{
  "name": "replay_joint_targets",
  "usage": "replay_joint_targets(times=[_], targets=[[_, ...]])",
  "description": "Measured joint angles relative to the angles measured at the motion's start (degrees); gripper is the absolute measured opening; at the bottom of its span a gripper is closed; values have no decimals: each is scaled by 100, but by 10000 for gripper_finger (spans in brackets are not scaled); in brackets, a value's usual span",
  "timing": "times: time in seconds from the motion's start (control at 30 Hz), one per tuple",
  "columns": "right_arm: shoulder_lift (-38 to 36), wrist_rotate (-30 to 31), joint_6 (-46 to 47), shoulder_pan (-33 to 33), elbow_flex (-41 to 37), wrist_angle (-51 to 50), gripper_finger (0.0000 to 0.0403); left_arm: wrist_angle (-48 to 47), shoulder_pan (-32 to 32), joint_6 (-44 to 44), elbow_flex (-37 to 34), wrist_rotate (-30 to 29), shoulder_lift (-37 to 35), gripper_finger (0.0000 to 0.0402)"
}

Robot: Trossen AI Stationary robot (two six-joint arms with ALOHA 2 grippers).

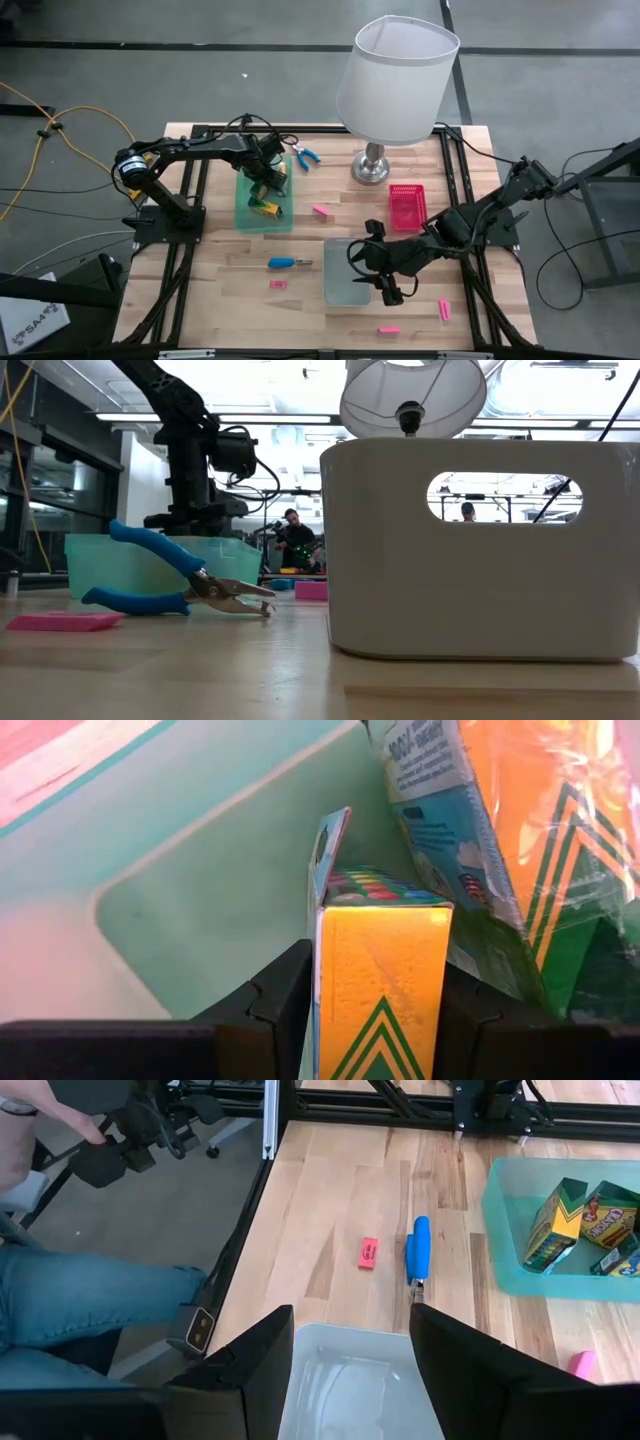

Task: Pick & Place School Supplies
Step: Put the crayon box into the green bin

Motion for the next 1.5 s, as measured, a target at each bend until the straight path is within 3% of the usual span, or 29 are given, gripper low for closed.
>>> replay_joint_targets(times=[0.73,1.1,1.5], targets=[[0,14,25,181,0,-54,193,23,0,275,-2,44,0,139],[0,46,25,343,0,-53,193,45,0,268,0,47,0,219],[0,46,24,343,0,-55,193,21,2,248,0,342,0,225]])
